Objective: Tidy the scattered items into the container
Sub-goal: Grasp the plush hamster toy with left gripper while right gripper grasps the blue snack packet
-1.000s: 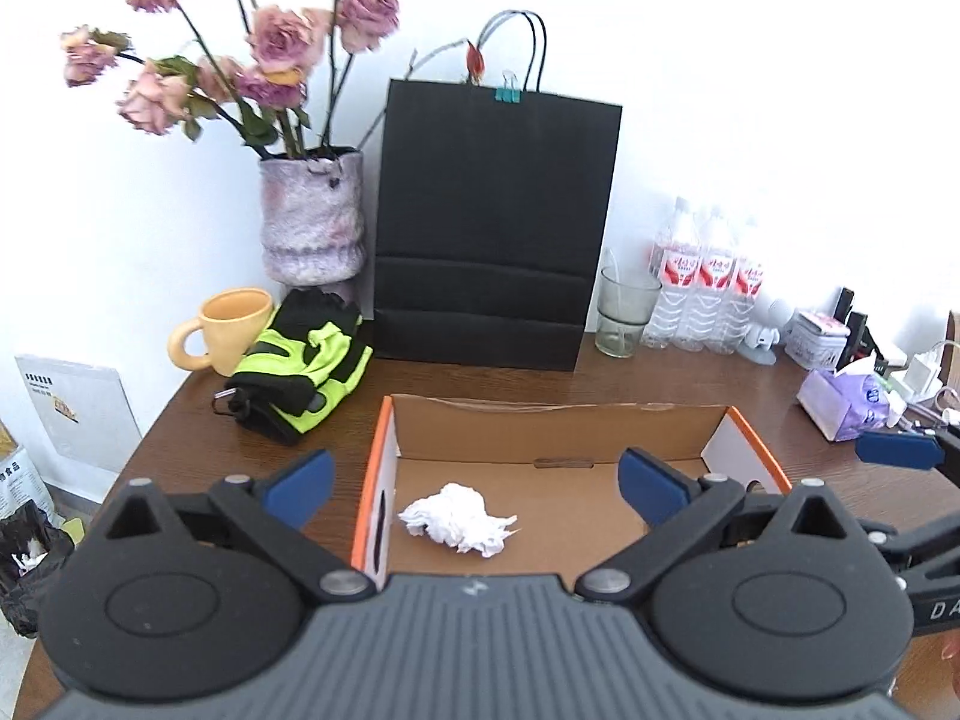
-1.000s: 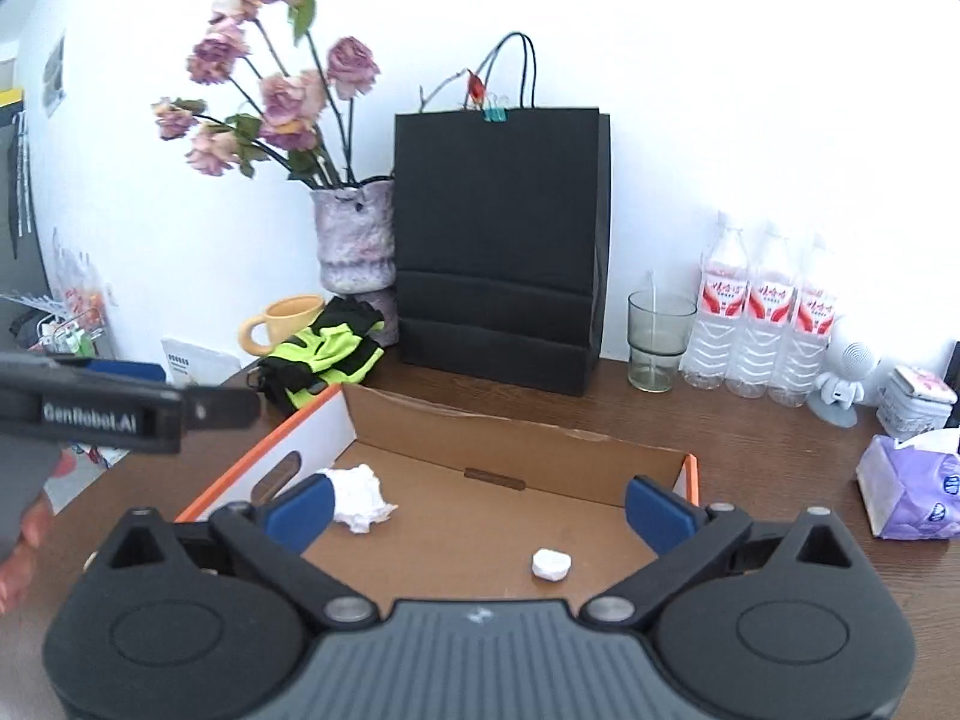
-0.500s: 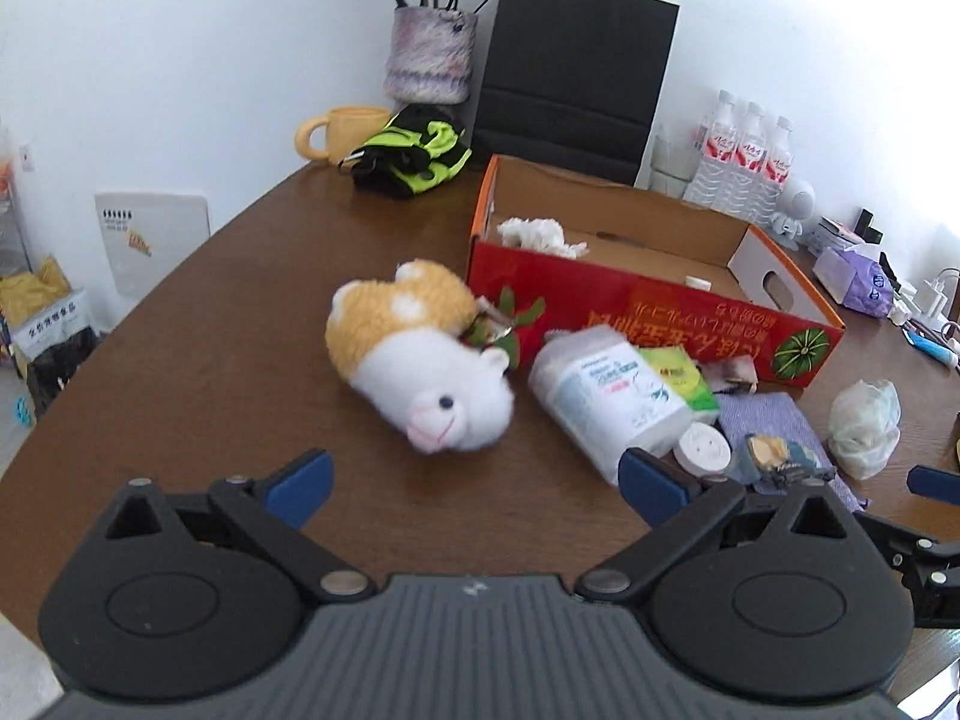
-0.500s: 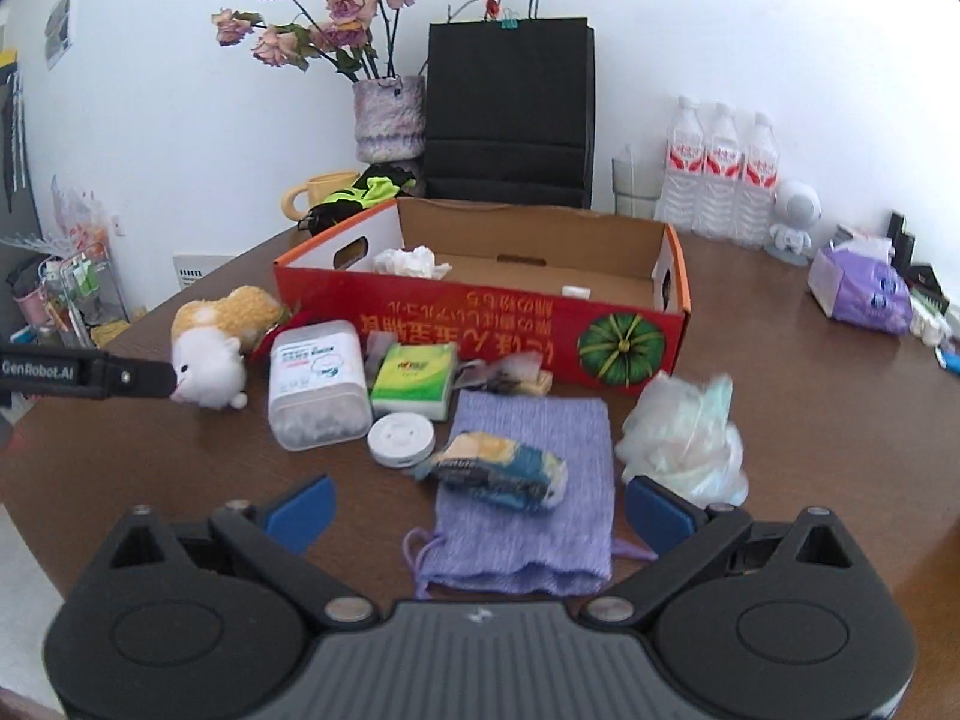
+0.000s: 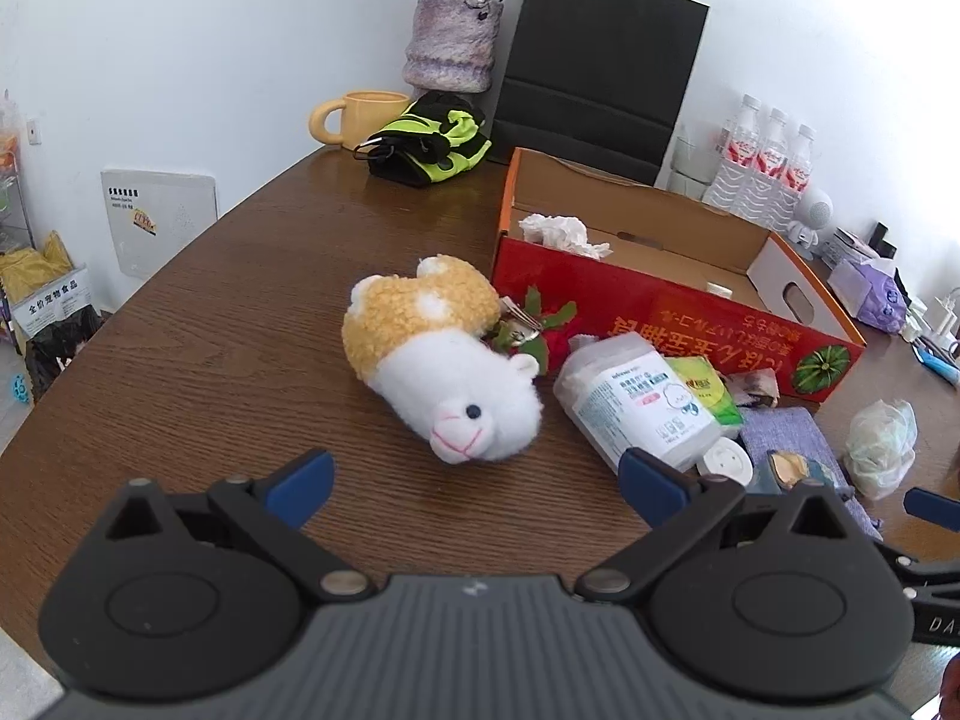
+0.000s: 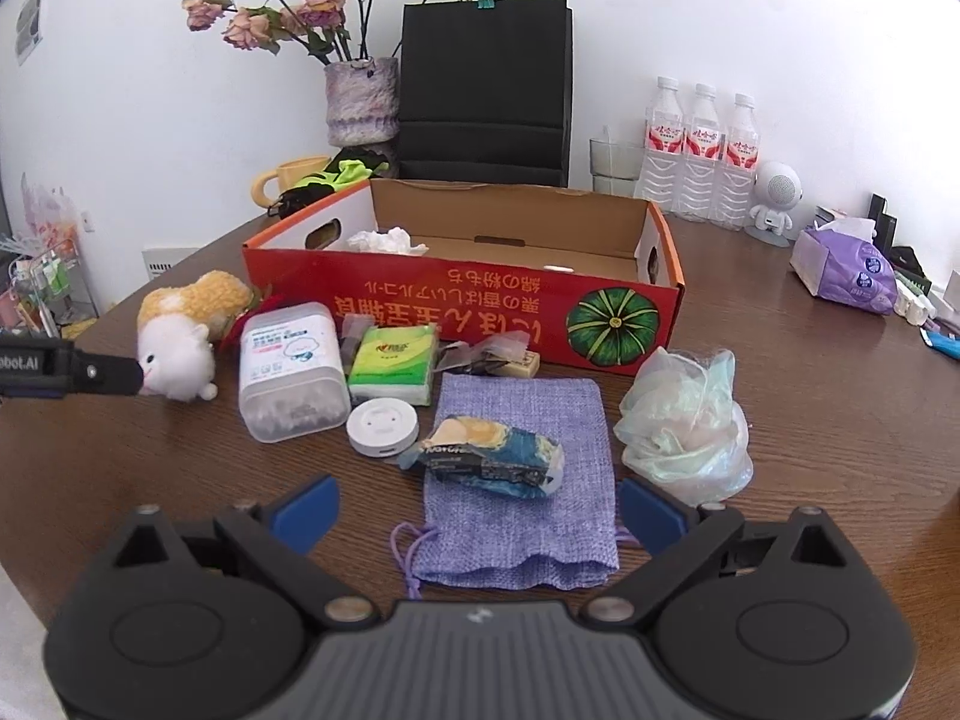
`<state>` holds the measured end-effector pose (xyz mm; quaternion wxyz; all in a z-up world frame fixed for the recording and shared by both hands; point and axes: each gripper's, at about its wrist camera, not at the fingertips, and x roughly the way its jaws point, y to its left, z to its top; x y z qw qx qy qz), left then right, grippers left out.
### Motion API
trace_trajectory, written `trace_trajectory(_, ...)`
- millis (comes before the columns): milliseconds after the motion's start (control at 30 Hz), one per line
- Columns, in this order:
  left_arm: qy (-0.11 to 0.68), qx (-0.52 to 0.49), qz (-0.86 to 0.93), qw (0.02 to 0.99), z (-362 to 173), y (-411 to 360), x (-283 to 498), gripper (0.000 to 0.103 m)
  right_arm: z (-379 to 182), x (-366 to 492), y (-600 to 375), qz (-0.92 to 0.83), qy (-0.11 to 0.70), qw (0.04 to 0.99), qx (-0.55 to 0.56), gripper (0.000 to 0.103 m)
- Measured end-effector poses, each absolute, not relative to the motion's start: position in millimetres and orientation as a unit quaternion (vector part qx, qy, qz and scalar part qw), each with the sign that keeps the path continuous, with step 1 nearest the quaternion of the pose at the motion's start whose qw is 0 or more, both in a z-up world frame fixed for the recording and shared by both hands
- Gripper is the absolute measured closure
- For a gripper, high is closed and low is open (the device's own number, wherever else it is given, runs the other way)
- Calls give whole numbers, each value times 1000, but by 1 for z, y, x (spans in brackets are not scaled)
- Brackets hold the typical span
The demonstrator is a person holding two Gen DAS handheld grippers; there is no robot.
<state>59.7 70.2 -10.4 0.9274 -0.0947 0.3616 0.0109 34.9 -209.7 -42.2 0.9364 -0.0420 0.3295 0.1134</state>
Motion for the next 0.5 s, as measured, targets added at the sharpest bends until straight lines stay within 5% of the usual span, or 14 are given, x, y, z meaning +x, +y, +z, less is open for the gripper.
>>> trace_trajectory(300,380,-140,48,913,2,102,117,0,-50,74,-201,137,351,922,-92,24)
trace_trajectory(400,387,-149,53,908,-2,105,128,0,-55,79,-197,147,362,915,-97,42)
trace_trajectory(500,400,-158,60,901,-12,108,138,3,-60,81,-195,147,365,913,-106,45)
